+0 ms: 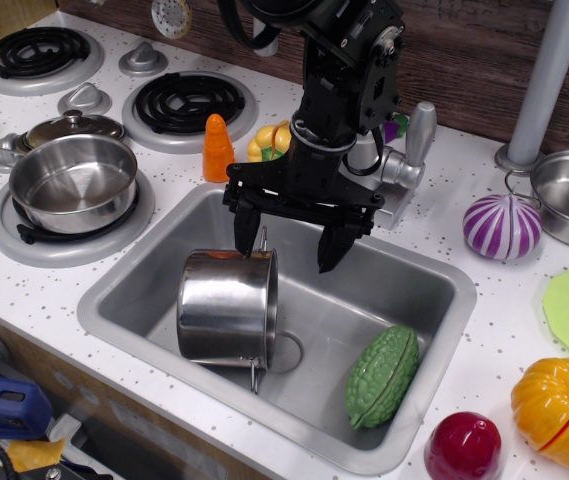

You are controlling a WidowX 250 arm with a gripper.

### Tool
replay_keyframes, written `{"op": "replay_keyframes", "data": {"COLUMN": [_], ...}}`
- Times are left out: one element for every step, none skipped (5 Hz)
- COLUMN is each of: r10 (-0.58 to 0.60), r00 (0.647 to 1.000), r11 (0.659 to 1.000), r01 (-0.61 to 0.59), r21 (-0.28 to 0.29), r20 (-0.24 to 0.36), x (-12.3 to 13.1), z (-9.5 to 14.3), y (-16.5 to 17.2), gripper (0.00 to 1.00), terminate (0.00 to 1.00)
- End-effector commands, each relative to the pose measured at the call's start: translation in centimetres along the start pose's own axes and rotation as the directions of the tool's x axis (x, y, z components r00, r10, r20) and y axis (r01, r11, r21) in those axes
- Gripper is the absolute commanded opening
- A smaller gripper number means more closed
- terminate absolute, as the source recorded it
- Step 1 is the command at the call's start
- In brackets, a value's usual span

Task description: Flip pot upright in sink

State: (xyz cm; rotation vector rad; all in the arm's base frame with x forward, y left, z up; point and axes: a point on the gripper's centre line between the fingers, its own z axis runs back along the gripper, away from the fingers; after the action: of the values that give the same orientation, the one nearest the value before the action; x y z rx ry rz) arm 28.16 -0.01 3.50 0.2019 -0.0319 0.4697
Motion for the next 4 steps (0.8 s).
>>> {"op": "replay_keyframes", "data": {"r10": [0.000,-0.057,-0.120,-0.139], "r00": [1.000,0.998,0.992,0.990], "r11": [1.000,0.989,0.967,0.950], "r01": [0.000,0.055,0.125,0.143], "r21": [0.000,0.138,0.223,0.277], "r20": [0.000,0.007,-0.037,-0.035], "x": [0.0,-0.1,0.2,0.2], "z": [0.0,-0.3,-0.6,-1.1], "y": [0.0,0.1,0.3,0.5], "gripper": [1.00,1.00,1.00,1.00], "terminate": [0.00,0.00,0.00,0.00]}}
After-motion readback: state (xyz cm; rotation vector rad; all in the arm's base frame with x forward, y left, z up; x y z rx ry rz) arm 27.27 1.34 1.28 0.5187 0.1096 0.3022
